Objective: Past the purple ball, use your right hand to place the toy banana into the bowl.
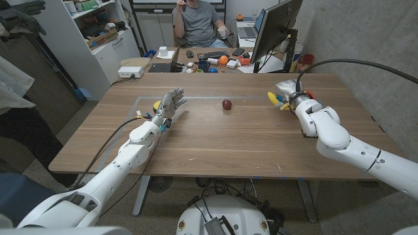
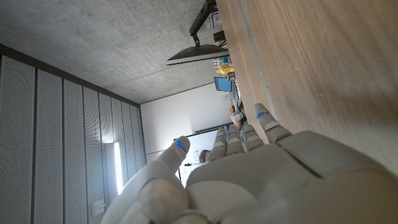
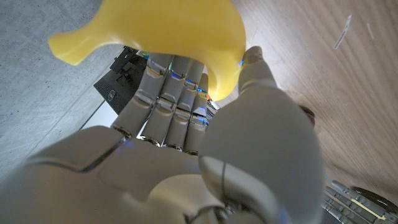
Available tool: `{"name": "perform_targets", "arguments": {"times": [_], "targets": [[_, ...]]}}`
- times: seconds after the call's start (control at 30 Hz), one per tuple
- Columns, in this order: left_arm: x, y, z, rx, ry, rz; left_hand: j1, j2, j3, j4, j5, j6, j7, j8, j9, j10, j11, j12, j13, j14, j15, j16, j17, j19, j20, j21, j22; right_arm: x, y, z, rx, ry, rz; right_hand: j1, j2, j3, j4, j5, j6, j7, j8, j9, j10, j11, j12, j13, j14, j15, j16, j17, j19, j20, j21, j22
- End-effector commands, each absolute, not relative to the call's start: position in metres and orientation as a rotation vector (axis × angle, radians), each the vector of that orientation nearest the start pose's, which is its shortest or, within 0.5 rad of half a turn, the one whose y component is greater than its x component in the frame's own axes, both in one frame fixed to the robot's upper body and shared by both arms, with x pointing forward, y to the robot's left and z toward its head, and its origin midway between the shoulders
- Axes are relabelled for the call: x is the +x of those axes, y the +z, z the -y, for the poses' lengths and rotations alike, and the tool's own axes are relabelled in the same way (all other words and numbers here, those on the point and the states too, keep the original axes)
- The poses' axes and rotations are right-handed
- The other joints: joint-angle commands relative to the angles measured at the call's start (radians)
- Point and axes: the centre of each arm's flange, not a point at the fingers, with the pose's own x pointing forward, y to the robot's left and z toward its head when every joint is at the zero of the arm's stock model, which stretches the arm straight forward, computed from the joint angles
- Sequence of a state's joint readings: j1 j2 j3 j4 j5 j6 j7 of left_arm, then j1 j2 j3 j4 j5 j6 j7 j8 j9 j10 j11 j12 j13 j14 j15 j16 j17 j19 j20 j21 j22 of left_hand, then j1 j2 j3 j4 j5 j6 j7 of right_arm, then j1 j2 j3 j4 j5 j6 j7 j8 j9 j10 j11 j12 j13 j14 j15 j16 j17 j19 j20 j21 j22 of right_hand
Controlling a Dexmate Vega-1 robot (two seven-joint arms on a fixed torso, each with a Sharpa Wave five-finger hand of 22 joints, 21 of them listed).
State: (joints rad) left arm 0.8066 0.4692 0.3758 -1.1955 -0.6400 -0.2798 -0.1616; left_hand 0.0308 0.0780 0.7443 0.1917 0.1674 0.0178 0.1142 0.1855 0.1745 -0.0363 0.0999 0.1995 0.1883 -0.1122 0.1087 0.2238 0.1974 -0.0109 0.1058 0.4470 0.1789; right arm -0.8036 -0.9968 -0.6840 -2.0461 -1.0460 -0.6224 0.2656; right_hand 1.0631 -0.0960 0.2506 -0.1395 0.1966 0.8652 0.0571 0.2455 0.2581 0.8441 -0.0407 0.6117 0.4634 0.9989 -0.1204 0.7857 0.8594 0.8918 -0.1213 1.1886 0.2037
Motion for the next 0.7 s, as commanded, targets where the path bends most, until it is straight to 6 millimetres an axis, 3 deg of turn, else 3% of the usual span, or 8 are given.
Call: {"name": "perform_targets", "arguments": {"times": [0.03, 0.7], "targets": [[0.666, -0.047, -0.279, -0.017, -0.298, 0.543, -0.013, 0.106, -0.005, -0.001, 0.004, 0.0, 0.004, -0.002, 0.004, -0.001, 0.006, -0.001, 0.002, -0.002, 0.005, -0.002, 0.003, 0.004, 0.003, -0.004, 0.004, 0.563, 0.054, 0.264, -1.919, -0.416, 0.391, 0.267, 0.259, 0.036, 0.024, 0.006, 0.106, -0.093, 0.003, 0.006, 0.005, 0.005, 0.006, 0.004, 0.033, -0.097, -0.005, 0.006, -0.011, -0.094, 0.006, 0.0], [0.659, -0.052, -0.284, -0.028, -0.273, 0.546, -0.014, 0.106, -0.008, -0.001, 0.005, 0.001, 0.004, -0.002, 0.004, 0.0, 0.007, 0.0, 0.002, -0.002, 0.003, -0.003, 0.003, 0.006, 0.003, -0.007, 0.004, 0.589, 0.07, 0.27, -1.977, -0.473, 0.415, 0.264, 0.257, 0.036, 0.024, 0.007, 0.118, -0.099, 0.006, 0.008, 0.011, 0.003, 0.008, 0.006, 0.032, -0.097, -0.025, 0.01, -0.036, -0.093, 0.018, -0.004]]}}
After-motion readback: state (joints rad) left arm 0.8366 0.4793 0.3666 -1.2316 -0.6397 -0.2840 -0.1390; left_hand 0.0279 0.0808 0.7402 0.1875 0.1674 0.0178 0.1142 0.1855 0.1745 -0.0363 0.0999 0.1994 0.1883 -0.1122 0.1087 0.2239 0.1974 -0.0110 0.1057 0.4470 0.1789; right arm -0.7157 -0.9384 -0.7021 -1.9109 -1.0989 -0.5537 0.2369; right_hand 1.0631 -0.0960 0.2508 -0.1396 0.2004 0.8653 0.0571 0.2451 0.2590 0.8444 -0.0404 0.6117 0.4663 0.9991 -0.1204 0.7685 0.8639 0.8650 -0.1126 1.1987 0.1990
